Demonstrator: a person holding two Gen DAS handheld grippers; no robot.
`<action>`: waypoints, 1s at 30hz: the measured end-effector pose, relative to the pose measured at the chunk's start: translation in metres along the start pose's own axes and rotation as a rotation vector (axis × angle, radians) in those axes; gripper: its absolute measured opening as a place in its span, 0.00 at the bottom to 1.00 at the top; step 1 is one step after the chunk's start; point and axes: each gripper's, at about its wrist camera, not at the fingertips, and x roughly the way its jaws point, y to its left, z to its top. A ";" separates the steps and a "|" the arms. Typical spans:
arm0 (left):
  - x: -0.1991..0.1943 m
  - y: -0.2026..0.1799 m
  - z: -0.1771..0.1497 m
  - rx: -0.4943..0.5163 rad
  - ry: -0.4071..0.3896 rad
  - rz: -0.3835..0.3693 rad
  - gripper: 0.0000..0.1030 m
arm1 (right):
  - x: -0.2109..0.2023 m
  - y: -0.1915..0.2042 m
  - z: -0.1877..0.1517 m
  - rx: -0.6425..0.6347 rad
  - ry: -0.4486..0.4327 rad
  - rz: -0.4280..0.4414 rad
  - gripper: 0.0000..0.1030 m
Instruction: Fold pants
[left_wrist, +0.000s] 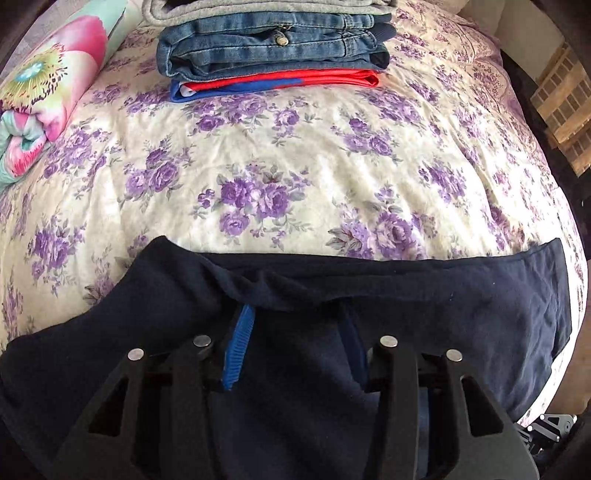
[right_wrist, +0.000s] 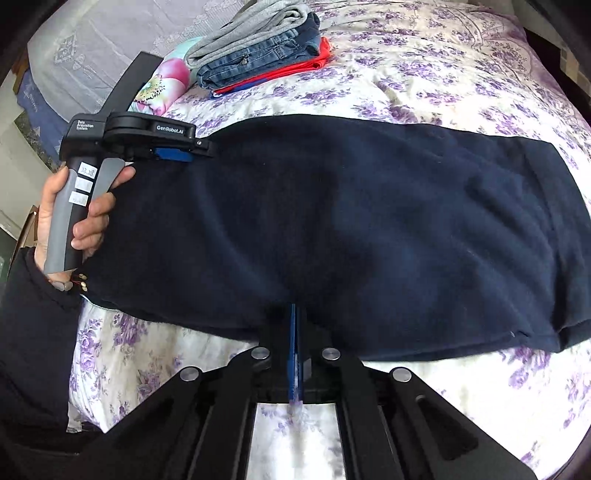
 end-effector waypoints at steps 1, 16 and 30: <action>-0.004 -0.002 -0.005 0.008 0.004 0.013 0.41 | -0.016 -0.011 -0.005 0.045 -0.035 0.005 0.11; -0.056 -0.015 -0.190 0.042 -0.064 -0.046 0.47 | -0.043 -0.182 -0.053 0.703 -0.283 0.184 0.79; -0.095 -0.095 -0.143 0.037 -0.155 -0.152 0.44 | -0.065 -0.195 -0.009 0.615 -0.367 0.174 0.16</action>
